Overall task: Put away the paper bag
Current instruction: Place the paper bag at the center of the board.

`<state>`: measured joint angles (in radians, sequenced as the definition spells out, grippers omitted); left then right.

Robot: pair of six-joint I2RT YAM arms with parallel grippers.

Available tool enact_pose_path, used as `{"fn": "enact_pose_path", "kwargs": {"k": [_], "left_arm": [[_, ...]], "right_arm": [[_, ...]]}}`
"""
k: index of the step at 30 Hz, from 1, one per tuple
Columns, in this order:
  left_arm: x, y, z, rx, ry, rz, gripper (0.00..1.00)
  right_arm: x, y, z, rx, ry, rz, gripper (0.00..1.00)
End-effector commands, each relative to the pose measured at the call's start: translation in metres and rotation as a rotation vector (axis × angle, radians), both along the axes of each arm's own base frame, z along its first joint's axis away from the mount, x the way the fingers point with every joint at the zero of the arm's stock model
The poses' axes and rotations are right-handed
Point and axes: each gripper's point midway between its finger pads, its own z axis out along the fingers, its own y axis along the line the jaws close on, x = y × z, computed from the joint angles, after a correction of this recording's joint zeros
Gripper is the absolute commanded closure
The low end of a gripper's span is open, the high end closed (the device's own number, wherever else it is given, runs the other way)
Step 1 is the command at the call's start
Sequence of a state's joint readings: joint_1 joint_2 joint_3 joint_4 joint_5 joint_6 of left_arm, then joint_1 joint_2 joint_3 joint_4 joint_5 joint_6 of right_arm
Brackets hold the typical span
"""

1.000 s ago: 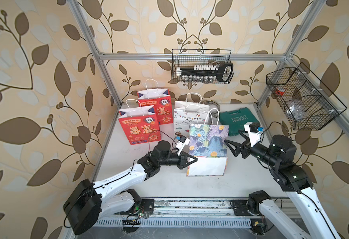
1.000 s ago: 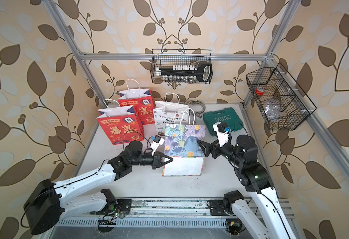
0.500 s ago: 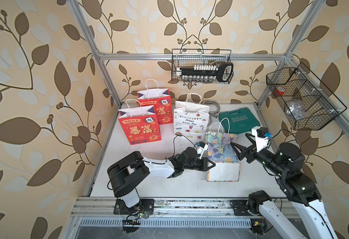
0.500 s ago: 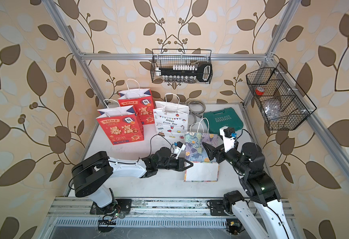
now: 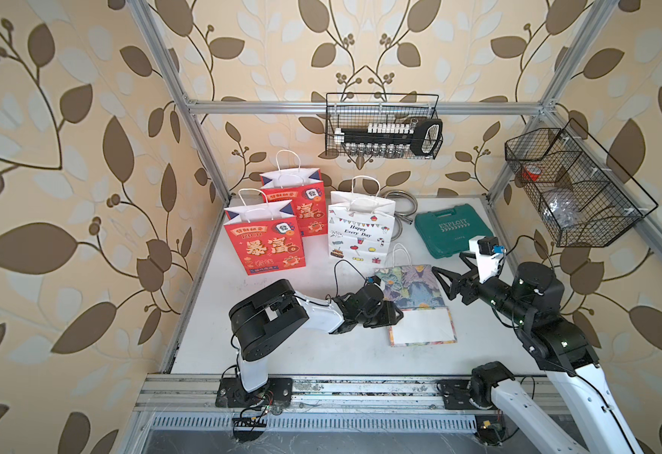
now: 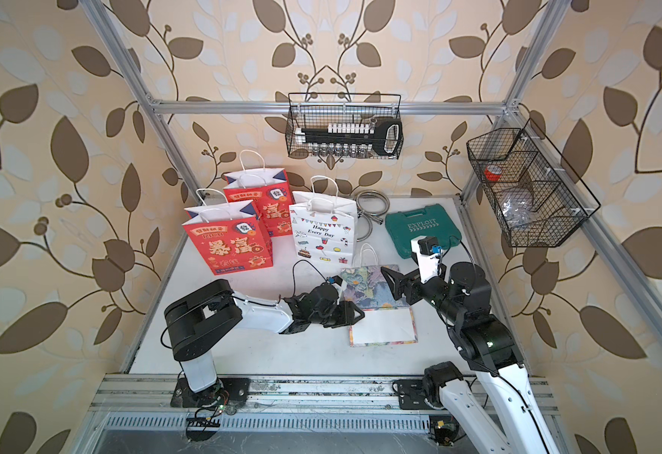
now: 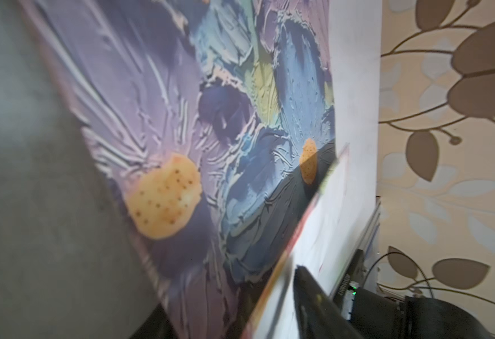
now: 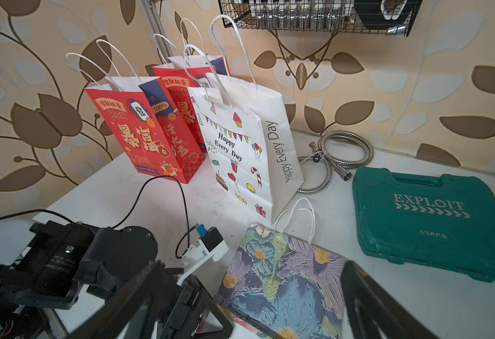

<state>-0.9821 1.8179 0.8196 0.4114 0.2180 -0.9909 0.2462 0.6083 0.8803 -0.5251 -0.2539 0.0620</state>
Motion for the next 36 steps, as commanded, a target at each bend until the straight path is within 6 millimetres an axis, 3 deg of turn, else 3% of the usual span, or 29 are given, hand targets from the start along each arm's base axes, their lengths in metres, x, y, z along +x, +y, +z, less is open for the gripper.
{"fn": "enact_pose_path", "kwargs": {"k": [1,3,5,10,13,18,22,30,36], "left_arm": [[0.008,0.024,-0.015,0.143,0.003,0.076,0.22],[0.008,0.034,-0.013,0.176,0.001,0.099,0.07],[0.007,0.043,-0.009,0.201,-0.007,0.115,0.01],[0.004,0.079,0.006,0.273,-0.025,0.203,0.01],[0.006,0.121,0.021,0.357,-0.062,0.338,0.01],[0.016,0.176,0.074,0.443,-0.254,0.462,0.02],[0.031,0.194,0.113,0.496,-0.465,0.42,0.01],[0.068,0.245,0.146,0.469,-0.534,0.516,0.01],[0.08,0.253,0.171,0.402,-0.631,0.511,0.01]], "right_arm": [[0.005,-0.001,-0.001,-0.008,-0.006,-0.01,0.08],[0.007,0.001,-0.005,-0.009,0.009,-0.005,0.08],[0.009,0.002,-0.011,-0.011,0.03,0.001,0.08],[0.015,0.003,-0.022,-0.022,0.061,-0.003,0.08],[0.019,0.003,-0.026,-0.03,0.069,-0.006,0.08],[0.026,0.008,-0.03,-0.033,0.082,0.014,0.08],[0.036,0.023,-0.031,-0.015,0.087,0.083,0.08],[0.081,0.059,-0.041,-0.016,0.062,0.249,0.08],[0.124,0.078,-0.041,-0.065,-0.045,0.327,0.1]]}}
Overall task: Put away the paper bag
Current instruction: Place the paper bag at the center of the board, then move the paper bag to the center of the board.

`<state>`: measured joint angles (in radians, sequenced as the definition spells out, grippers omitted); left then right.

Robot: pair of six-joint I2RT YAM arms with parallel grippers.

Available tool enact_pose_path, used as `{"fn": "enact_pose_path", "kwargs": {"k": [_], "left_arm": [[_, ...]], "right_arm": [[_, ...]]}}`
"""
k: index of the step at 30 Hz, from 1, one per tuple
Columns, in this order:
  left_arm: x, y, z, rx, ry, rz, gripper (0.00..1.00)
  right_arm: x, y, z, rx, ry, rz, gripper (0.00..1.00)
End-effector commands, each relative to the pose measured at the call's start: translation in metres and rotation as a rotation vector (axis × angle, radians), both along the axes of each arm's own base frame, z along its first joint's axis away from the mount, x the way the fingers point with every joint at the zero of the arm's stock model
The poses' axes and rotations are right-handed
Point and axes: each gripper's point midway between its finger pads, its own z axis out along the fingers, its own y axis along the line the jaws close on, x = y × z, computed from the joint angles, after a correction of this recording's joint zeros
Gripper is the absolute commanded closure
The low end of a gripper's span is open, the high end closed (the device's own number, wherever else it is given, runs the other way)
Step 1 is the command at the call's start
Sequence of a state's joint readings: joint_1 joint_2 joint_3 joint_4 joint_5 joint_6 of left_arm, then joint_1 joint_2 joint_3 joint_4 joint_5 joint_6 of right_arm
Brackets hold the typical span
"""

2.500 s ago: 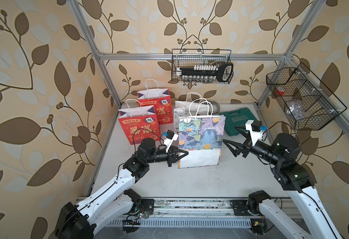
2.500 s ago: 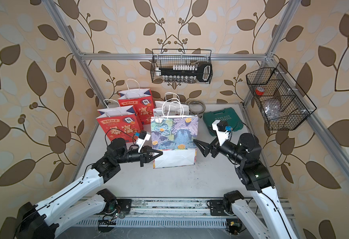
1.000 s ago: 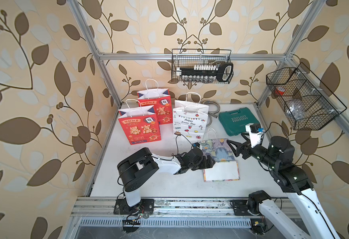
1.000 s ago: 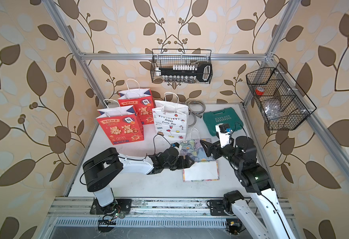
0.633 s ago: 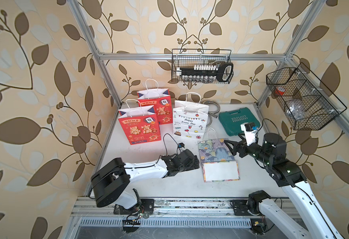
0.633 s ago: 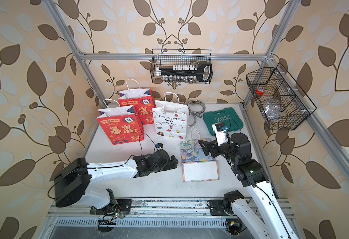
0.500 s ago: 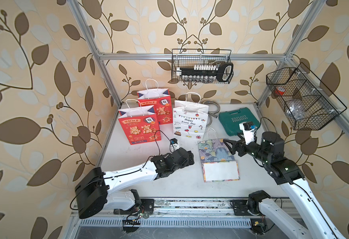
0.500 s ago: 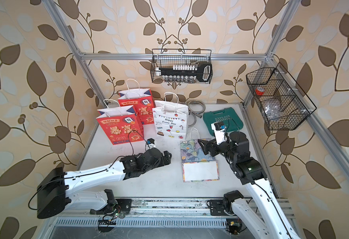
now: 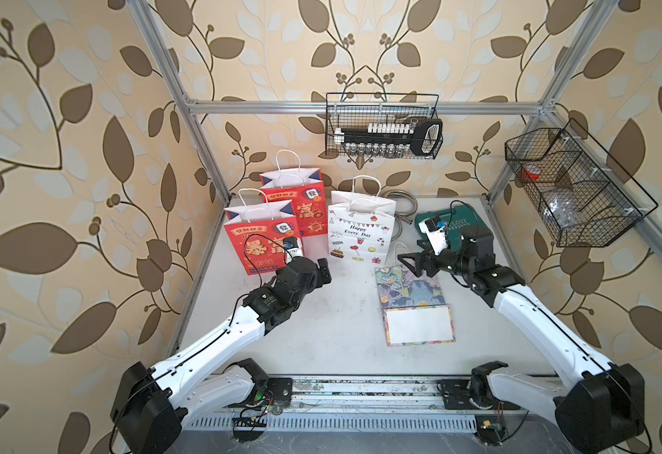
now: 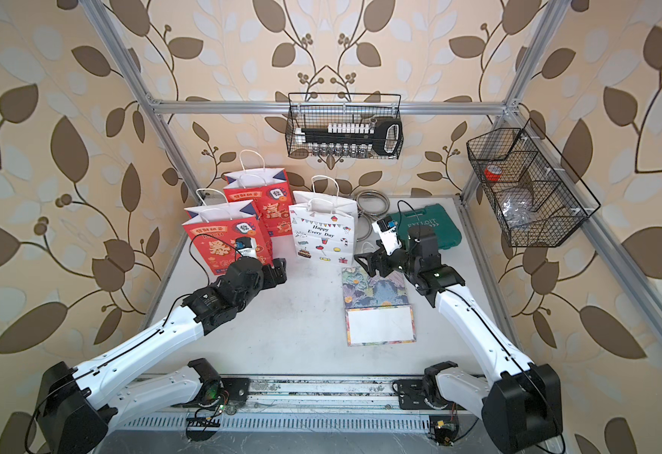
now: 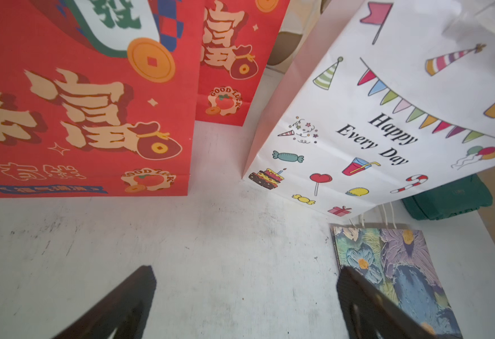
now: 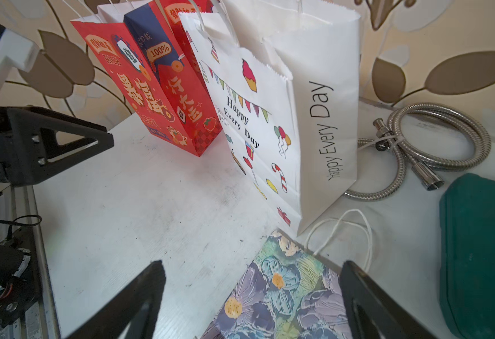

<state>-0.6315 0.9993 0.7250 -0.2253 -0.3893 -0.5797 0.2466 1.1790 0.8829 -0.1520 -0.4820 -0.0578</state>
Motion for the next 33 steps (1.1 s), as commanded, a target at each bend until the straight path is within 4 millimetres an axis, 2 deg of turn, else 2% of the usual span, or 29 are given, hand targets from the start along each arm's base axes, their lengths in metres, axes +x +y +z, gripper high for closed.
{"fn": "enact_pose_path", "kwargs": {"k": [1,4,7,12,19,24,33], "left_arm": [[0.003,-0.011,0.021,-0.002,-0.095,-0.104,0.01],[0.004,-0.019,0.03,-0.025,-0.135,-0.145,0.01],[0.005,-0.024,0.037,-0.062,-0.167,-0.16,0.01],[0.008,-0.03,0.045,-0.112,-0.196,-0.167,0.01],[0.012,-0.025,0.044,-0.126,-0.201,-0.121,0.01],[0.011,-0.024,0.048,-0.115,-0.214,-0.121,0.01],[0.004,-0.005,0.056,0.022,-0.279,-0.12,0.01]], "right_arm": [[0.027,0.015,0.041,0.004,-0.196,0.078,0.11],[0.044,0.023,0.042,-0.015,-0.224,0.122,0.14],[0.053,0.034,0.041,-0.03,-0.284,0.2,0.22],[0.081,0.039,0.036,-0.048,-0.312,0.21,0.34],[0.083,0.057,0.033,-0.027,-0.358,0.348,0.67],[0.08,0.065,0.03,-0.007,-0.365,0.42,1.0],[0.062,0.073,0.04,0.029,-0.387,0.484,1.0]]}}
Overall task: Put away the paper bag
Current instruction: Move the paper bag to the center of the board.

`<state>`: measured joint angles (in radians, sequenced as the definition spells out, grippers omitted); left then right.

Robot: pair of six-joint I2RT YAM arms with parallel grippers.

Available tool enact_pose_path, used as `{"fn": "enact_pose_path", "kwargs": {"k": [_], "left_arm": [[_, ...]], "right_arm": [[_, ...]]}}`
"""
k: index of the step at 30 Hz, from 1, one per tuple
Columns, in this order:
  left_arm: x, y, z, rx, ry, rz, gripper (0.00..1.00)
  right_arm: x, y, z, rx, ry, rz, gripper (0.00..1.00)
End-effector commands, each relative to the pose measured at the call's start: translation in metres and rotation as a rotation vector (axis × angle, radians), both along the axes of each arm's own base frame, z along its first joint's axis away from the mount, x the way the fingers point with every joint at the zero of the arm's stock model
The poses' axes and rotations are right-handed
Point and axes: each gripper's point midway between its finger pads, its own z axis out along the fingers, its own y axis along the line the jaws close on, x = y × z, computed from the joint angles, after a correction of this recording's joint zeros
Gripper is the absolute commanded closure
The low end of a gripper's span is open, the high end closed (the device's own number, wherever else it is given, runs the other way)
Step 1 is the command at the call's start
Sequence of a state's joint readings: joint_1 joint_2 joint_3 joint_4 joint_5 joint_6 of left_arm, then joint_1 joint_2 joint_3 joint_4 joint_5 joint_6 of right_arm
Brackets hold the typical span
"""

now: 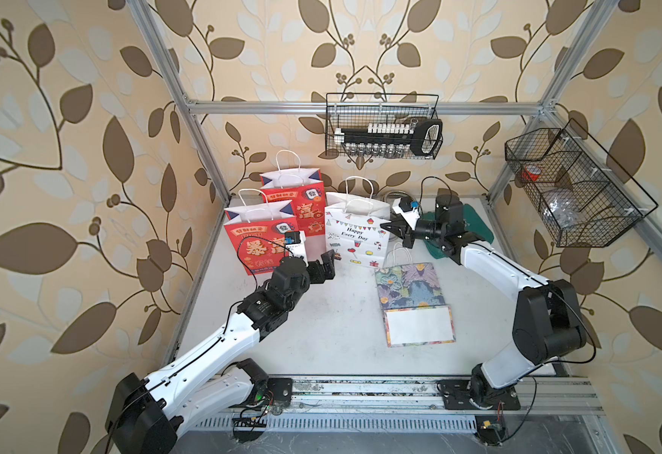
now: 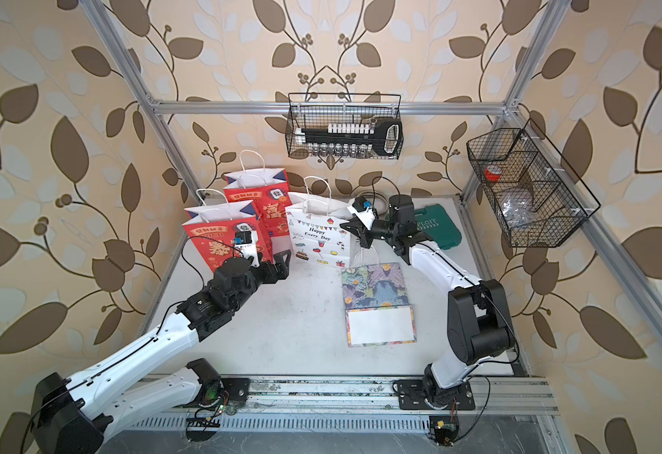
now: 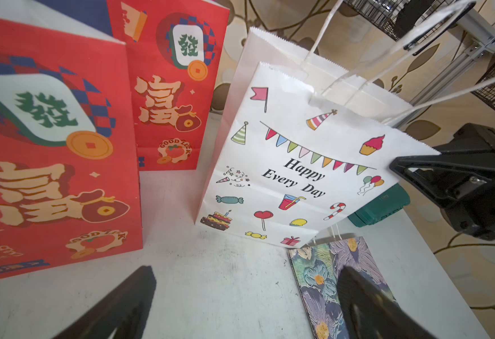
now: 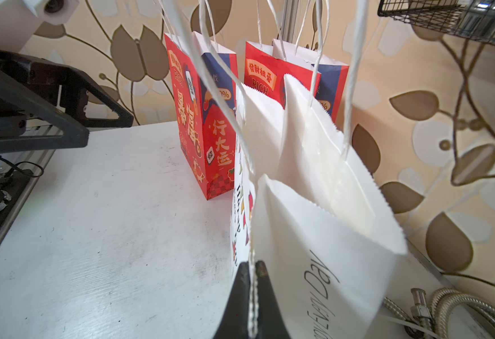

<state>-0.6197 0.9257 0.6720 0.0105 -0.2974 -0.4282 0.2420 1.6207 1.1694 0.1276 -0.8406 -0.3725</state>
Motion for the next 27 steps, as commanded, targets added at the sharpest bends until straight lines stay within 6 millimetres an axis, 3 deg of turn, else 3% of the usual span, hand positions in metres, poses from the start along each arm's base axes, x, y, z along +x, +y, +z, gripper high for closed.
{"fn": "enact_pose_path", "kwargs": {"k": [1,10,15,20,27], "left_arm": [[-0.002,0.014,0.01,0.083,-0.074,0.014,0.01],[-0.015,0.022,0.002,0.185,-0.095,-0.144,0.01],[-0.026,0.015,-0.006,0.24,-0.112,-0.243,0.01],[-0.022,0.02,-0.017,0.253,-0.12,-0.239,0.01],[-0.025,0.01,-0.013,0.222,-0.157,-0.375,0.01]], "right_arm": [[-0.015,0.008,0.021,0.03,-0.058,0.074,1.0],[-0.068,0.01,0.026,0.064,-0.042,0.165,1.0],[-0.099,0.012,0.024,0.08,-0.017,0.212,1.0],[-0.119,0.011,0.021,0.096,0.016,0.239,1.0],[-0.148,0.01,0.019,0.11,0.058,0.288,1.0]]}}
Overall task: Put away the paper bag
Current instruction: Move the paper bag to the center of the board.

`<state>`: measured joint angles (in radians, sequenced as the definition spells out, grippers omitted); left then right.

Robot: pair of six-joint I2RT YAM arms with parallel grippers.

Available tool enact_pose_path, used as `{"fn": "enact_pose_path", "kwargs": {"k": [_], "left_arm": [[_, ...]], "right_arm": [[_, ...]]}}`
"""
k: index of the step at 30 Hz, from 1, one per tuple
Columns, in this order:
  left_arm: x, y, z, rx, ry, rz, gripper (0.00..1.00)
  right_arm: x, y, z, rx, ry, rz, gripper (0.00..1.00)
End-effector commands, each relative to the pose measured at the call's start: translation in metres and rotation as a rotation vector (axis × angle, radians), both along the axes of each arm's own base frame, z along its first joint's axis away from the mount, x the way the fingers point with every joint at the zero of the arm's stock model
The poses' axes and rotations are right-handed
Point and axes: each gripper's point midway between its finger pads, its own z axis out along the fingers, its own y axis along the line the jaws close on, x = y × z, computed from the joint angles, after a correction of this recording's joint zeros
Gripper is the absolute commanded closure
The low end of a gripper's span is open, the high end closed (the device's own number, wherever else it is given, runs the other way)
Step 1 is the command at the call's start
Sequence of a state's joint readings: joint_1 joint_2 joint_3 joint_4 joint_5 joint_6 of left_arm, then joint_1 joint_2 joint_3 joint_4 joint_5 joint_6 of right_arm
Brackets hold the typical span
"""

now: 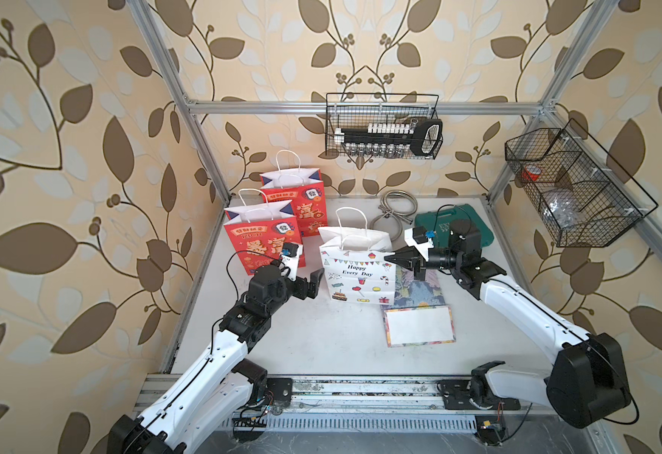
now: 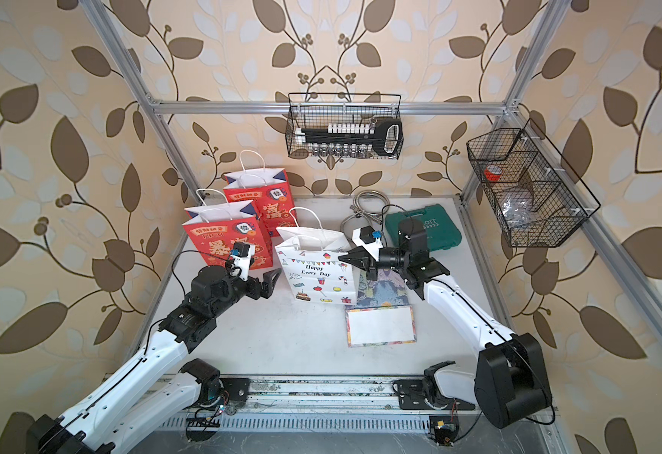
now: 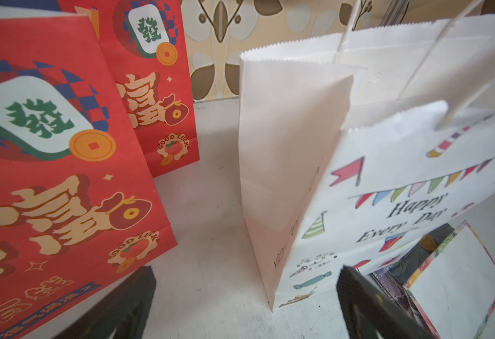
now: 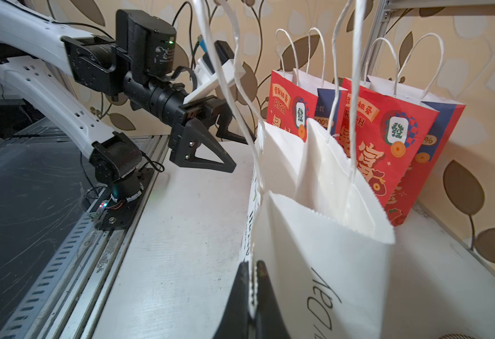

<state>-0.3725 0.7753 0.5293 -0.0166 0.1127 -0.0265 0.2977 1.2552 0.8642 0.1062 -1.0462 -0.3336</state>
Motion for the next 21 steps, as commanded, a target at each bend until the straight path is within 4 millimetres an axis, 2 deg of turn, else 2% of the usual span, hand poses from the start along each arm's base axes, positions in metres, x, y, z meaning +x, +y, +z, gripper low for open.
{"fn": "enact_pose_path", "kwargs": {"k": [1,8,13,17,21], "left_arm": [[-0.006,-0.016,0.018,-0.035,-0.074,-0.142,0.01],[-0.006,-0.025,0.015,-0.081,-0.082,-0.254,0.08],[-0.028,-0.051,0.029,-0.143,-0.152,-0.484,0.16],[-0.042,-0.061,0.031,-0.166,-0.154,-0.585,0.21],[-0.047,-0.065,0.031,-0.156,-0.164,-0.629,0.36]], "right_arm": [[-0.021,0.001,-0.001,0.013,0.048,0.059,1.0],[-0.046,-0.003,-0.002,-0.005,0.075,0.109,1.0],[-0.056,-0.004,-0.006,-0.012,0.093,0.123,1.0],[-0.059,-0.004,-0.008,-0.021,0.098,0.124,1.0],[-0.058,-0.004,-0.009,-0.025,0.095,0.118,1.0]]}}
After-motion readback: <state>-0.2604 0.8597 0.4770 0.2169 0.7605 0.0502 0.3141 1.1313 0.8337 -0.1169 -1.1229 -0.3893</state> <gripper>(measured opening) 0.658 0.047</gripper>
